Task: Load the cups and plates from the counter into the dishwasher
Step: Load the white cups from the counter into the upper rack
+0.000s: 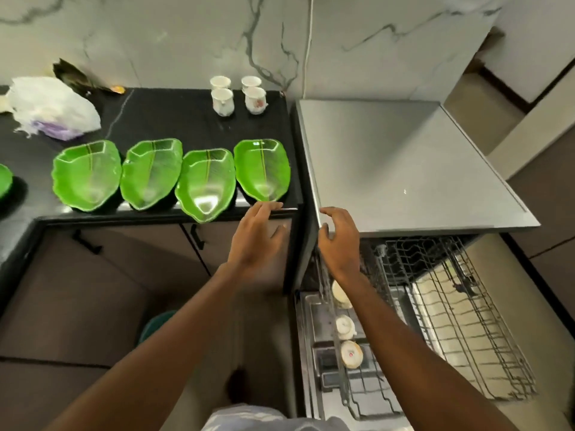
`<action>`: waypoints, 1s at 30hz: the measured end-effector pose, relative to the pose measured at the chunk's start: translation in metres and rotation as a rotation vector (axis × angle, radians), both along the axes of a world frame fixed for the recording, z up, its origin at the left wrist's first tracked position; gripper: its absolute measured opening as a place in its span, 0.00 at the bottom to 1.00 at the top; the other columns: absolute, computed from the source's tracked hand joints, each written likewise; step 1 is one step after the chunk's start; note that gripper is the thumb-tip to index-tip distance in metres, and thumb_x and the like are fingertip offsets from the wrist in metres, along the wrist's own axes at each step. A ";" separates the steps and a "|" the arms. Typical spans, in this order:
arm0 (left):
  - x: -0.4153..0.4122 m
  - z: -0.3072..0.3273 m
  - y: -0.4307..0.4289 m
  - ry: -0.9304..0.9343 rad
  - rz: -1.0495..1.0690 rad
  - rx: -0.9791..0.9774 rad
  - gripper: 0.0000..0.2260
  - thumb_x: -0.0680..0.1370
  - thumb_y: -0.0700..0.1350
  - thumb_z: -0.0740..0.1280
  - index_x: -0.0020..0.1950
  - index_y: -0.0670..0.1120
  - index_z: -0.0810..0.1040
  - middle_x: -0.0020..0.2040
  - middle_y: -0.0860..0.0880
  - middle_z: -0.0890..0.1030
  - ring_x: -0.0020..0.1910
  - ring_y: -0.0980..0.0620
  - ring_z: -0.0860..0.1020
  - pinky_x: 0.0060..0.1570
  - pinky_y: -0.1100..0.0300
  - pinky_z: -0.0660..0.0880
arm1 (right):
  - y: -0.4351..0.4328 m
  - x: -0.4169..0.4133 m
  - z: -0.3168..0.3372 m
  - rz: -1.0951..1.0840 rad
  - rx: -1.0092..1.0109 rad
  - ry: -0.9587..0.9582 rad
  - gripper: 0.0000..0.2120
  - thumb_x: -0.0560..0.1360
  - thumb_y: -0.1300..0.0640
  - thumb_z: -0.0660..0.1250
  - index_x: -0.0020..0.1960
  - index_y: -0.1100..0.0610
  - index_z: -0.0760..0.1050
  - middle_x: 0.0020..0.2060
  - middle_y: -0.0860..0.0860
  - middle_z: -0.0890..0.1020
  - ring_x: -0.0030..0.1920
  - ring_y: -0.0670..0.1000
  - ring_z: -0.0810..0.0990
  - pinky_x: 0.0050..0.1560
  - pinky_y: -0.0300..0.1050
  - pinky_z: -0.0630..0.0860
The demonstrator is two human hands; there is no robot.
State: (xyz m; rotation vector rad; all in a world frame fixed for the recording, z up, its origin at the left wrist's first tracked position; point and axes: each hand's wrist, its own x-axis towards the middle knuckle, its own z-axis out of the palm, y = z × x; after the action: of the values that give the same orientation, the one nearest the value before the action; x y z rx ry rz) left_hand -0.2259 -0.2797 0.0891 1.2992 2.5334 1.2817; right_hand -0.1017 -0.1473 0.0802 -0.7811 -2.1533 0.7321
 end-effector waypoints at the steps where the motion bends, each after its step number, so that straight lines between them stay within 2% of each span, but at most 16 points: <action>1: -0.017 0.004 0.000 0.015 0.004 0.010 0.18 0.74 0.45 0.69 0.63 0.48 0.74 0.60 0.52 0.76 0.61 0.51 0.74 0.59 0.56 0.73 | -0.001 -0.016 0.003 -0.006 0.006 0.009 0.17 0.69 0.71 0.63 0.56 0.60 0.77 0.53 0.54 0.80 0.56 0.54 0.77 0.60 0.40 0.70; 4: -0.061 0.014 0.001 0.048 0.004 0.032 0.17 0.74 0.43 0.70 0.63 0.45 0.75 0.58 0.49 0.77 0.57 0.49 0.76 0.55 0.58 0.73 | -0.001 -0.055 0.012 -0.006 0.028 0.021 0.17 0.70 0.70 0.63 0.57 0.60 0.77 0.53 0.54 0.80 0.56 0.54 0.77 0.60 0.41 0.70; 8: -0.116 0.025 0.003 0.099 0.000 0.069 0.17 0.73 0.42 0.72 0.62 0.43 0.76 0.57 0.48 0.78 0.57 0.49 0.77 0.57 0.56 0.73 | 0.008 -0.106 0.023 -0.024 0.028 0.047 0.16 0.71 0.68 0.63 0.57 0.59 0.77 0.53 0.52 0.79 0.55 0.52 0.77 0.59 0.43 0.72; 10: -0.140 0.030 0.004 0.114 0.010 0.091 0.17 0.73 0.41 0.72 0.61 0.43 0.76 0.56 0.48 0.79 0.57 0.49 0.76 0.57 0.61 0.71 | 0.013 -0.129 0.029 -0.035 0.034 0.058 0.16 0.71 0.69 0.64 0.57 0.59 0.77 0.53 0.52 0.79 0.55 0.51 0.77 0.60 0.41 0.72; 16: -0.197 0.034 0.022 0.108 0.029 0.138 0.16 0.73 0.41 0.72 0.59 0.43 0.77 0.56 0.49 0.79 0.57 0.52 0.77 0.57 0.63 0.71 | 0.026 -0.186 0.042 -0.018 0.063 0.083 0.15 0.71 0.69 0.64 0.56 0.59 0.77 0.52 0.52 0.80 0.54 0.50 0.78 0.57 0.34 0.70; 20: -0.224 0.035 0.041 0.092 0.049 0.179 0.17 0.72 0.40 0.73 0.60 0.41 0.77 0.55 0.48 0.80 0.55 0.51 0.78 0.58 0.61 0.72 | 0.043 -0.217 0.040 0.003 0.065 0.087 0.14 0.72 0.68 0.65 0.57 0.59 0.77 0.52 0.52 0.80 0.54 0.49 0.78 0.58 0.37 0.71; 23: -0.247 0.036 0.059 0.066 0.083 0.177 0.17 0.72 0.41 0.73 0.60 0.41 0.77 0.56 0.47 0.80 0.56 0.51 0.77 0.58 0.63 0.70 | 0.064 -0.242 0.036 0.005 0.065 0.086 0.15 0.72 0.69 0.65 0.57 0.60 0.78 0.53 0.52 0.80 0.55 0.49 0.78 0.59 0.30 0.68; 26: -0.275 0.033 0.083 0.029 0.103 0.161 0.18 0.73 0.42 0.73 0.62 0.42 0.76 0.57 0.46 0.79 0.56 0.50 0.77 0.58 0.59 0.73 | 0.088 -0.271 0.033 0.018 0.045 0.077 0.15 0.72 0.69 0.65 0.57 0.60 0.78 0.54 0.52 0.80 0.55 0.48 0.77 0.59 0.25 0.65; 30: -0.312 0.026 0.114 -0.084 0.170 0.143 0.21 0.73 0.43 0.73 0.63 0.42 0.74 0.57 0.46 0.77 0.57 0.51 0.76 0.60 0.57 0.73 | 0.124 -0.313 0.031 0.027 -0.014 0.060 0.15 0.73 0.66 0.66 0.59 0.59 0.77 0.55 0.51 0.80 0.56 0.46 0.76 0.59 0.33 0.68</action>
State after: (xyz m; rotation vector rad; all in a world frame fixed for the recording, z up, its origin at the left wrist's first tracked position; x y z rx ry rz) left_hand -0.5379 -0.1655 0.1155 1.0436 2.5828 1.5398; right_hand -0.4144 -0.0230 0.1112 -0.7293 -2.1106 0.7755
